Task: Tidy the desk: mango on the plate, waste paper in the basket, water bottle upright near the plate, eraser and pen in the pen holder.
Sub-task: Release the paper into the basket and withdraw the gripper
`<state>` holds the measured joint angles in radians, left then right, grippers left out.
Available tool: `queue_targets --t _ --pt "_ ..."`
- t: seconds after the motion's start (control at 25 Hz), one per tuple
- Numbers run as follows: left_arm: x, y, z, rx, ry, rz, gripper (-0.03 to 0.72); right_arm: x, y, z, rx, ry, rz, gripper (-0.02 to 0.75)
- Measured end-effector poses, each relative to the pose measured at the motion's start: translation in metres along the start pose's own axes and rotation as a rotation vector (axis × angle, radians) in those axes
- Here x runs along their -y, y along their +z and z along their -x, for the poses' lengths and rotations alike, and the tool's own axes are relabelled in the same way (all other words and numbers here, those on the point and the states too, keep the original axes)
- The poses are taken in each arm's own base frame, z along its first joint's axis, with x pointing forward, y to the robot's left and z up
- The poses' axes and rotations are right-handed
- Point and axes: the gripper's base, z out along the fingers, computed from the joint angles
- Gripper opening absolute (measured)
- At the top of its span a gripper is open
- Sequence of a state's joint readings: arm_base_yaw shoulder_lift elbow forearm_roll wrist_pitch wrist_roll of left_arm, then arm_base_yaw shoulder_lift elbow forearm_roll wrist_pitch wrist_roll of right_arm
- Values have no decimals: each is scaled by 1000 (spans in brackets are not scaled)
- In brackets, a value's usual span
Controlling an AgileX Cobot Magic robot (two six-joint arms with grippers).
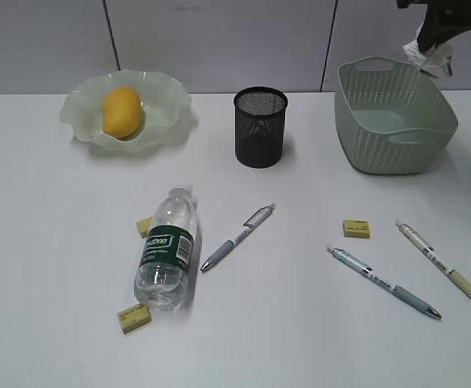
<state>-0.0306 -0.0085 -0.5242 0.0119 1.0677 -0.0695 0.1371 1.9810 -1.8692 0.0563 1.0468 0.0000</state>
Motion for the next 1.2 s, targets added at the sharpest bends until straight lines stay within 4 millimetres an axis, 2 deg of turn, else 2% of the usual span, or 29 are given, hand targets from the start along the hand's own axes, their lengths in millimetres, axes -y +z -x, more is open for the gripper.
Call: queue_targets --t 0.24,0.36,0.6,0.72,0.84,1.0,1.2 --pt "0 0 0 0 0 0 254 8 12 6 61 8 -22 21" --pt "0 0 0 0 0 0 241 11 20 9 87 -3 -41 70" --pt "1 0 0 0 -3 -6 239 15 53 9 84 -3 -49 277" --pt "0 0 0 0 -3 -5 239 15 58 11 100 -1 -49 445" --pt "0 0 0 0 0 0 239 15 58 11 102 11 -49 559" --pt "0 0 0 0 0 0 239 15 52 10 55 11 -56 568" --pt "0 0 0 0 -3 -5 239 13 28 9 -93 19 -53 501"
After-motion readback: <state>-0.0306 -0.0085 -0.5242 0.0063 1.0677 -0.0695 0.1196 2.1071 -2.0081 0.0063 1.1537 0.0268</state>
